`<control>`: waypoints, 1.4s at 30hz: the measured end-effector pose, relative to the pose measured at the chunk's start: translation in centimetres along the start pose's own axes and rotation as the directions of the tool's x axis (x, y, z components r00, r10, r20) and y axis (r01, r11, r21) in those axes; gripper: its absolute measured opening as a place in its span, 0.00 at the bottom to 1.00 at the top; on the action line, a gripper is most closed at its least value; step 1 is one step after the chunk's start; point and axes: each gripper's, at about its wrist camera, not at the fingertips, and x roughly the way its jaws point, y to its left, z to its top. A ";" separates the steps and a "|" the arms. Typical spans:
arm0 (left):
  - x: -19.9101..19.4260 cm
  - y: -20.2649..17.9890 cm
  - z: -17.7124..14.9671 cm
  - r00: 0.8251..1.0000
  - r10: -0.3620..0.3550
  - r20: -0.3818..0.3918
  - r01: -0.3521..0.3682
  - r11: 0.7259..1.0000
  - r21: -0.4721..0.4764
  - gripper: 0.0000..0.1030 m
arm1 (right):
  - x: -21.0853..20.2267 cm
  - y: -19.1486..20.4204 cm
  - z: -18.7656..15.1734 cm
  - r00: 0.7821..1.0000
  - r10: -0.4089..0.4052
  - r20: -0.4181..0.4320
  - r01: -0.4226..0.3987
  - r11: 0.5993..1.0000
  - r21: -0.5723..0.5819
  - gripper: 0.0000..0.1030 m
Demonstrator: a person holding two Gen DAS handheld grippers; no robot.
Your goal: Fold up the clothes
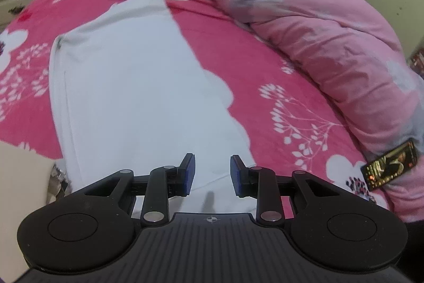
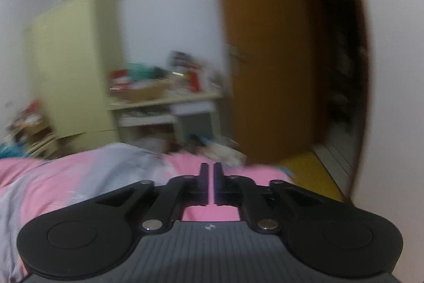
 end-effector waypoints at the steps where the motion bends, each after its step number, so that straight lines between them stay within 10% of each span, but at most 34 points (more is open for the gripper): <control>1: -0.2 0.0 -0.1 1.000 0.001 0.004 -0.001 1.000 0.002 0.28 | 0.2 -0.6 -0.3 0.999 -0.027 -0.020 0.028 0.998 0.049 0.33; 2: -0.3 0.0 -0.1 1.000 0.004 0.008 -0.004 1.000 0.001 0.29 | 0.3 -1.1 -0.6 0.998 -0.050 -0.039 0.053 0.994 0.091 0.54; 10: -0.7 1.1 -0.6 1.000 0.022 -0.001 -0.022 0.999 -0.035 0.30 | -0.2 0.5 -0.5 1.000 0.012 -0.010 -0.011 0.994 0.109 0.66; 15: -0.6 2.0 -0.9 1.000 0.031 -0.001 -0.031 0.996 -0.082 0.32 | -1.6 6.1 0.1 0.951 0.307 0.026 -0.308 0.951 0.033 0.71; 16: -0.5 2.2 -0.9 0.999 0.036 -0.002 -0.036 0.995 -0.088 0.33 | -2.0 7.6 0.0 0.913 0.407 0.018 -0.407 0.913 0.016 0.71; 18: -0.4 2.4 -1.0 0.999 0.050 -0.002 -0.050 0.994 -0.097 0.33 | -2.7 10.9 -0.7 0.757 0.652 -0.039 -0.652 0.758 0.003 0.71; 22: -0.5 2.6 -0.7 0.997 0.075 0.014 -0.073 0.992 -0.099 0.36 | -3.2 18.1 -2.0 0.332 0.933 -0.142 -0.925 0.351 0.144 0.73; 25: -0.6 3.1 0.0 0.993 0.109 0.038 -0.104 0.988 -0.110 0.38 | -3.7 24.2 -3.1 0.161 0.974 -0.159 -0.968 0.187 0.169 0.76; 29: -0.3 4.4 2.4 0.988 0.146 0.045 -0.136 0.977 -0.166 0.38 | -5.9 34.9 -5.7 -0.003 0.963 -0.269 -0.994 0.026 0.106 0.76; 32: 1.0 5.6 5.0 0.976 0.217 0.025 -0.208 0.960 -0.188 0.38 | -10.9 44.9 -10.6 -0.082 0.879 -0.470 -0.997 -0.070 0.044 0.71; 37: 4.1 7.3 7.6 0.953 0.302 0.021 -0.291 0.933 -0.213 0.38 | -19.5 57.5 -23.7 -0.155 0.612 -0.775 -0.945 -0.321 -0.064 0.58; 42: 7.1 9.3 7.9 0.938 0.346 -0.007 -0.337 0.908 -0.250 0.38 | -25.8 66.5 -35.9 -0.159 0.459 -0.874 -0.848 -0.517 -0.117 0.45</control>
